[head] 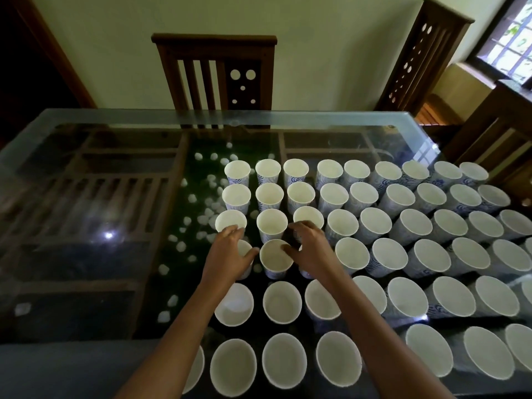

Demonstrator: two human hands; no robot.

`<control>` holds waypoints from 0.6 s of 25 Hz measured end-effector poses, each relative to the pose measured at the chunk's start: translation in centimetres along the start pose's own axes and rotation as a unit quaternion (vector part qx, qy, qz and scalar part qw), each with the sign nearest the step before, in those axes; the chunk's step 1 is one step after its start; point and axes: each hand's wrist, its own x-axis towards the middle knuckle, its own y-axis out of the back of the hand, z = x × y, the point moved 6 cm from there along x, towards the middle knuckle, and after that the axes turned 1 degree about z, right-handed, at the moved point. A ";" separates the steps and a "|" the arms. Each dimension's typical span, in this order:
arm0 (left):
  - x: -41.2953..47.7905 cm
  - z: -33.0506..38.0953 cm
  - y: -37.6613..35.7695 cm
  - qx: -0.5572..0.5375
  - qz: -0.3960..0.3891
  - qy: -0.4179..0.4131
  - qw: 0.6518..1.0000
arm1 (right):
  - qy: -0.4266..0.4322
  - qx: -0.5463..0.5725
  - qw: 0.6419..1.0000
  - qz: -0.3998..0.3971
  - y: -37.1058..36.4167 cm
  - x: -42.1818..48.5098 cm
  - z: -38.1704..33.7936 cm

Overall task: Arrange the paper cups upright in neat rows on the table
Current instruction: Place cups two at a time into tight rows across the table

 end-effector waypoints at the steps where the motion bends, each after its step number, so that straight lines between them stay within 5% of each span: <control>1: 0.7 0.7 -0.3 -0.009 -0.007 -0.006 1.000 | -0.002 0.004 1.000 0.006 0.7 0.7 0.4; 15: 20.8 5.1 -3.6 0.028 -0.047 -0.072 0.996 | 0.004 -0.072 0.997 -0.001 4.1 18.8 4.0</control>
